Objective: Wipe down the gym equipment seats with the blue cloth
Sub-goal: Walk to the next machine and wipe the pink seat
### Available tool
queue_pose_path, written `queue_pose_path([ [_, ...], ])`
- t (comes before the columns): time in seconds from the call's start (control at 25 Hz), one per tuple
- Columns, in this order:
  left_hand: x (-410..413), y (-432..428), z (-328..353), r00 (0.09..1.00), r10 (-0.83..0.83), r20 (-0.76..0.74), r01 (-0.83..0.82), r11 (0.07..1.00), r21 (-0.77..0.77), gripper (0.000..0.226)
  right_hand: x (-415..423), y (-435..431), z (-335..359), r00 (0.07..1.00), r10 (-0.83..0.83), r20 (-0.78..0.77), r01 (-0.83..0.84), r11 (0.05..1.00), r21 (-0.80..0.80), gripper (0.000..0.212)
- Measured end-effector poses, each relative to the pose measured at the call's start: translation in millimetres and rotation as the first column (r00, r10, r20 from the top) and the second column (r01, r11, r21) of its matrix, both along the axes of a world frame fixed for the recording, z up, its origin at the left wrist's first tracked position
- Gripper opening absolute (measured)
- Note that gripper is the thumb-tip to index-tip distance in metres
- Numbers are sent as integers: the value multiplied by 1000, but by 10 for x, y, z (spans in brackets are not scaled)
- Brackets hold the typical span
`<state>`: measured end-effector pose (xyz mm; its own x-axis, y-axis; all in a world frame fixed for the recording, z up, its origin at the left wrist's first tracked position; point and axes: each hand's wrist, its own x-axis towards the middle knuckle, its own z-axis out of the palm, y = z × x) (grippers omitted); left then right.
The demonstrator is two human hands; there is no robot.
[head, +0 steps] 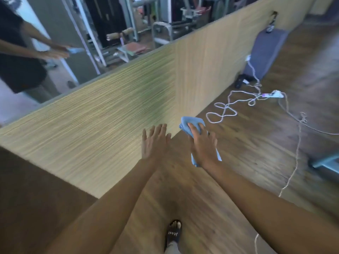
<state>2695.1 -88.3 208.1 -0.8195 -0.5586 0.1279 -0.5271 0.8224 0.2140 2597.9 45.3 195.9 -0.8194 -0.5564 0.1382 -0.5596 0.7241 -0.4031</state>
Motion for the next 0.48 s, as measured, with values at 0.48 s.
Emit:
queue_pose_path([
  [0.48,-3926,666,-40,864,-503,-34,502,864,-24,39,-3104,968,20,831,-556,27,556,831,8,54],
])
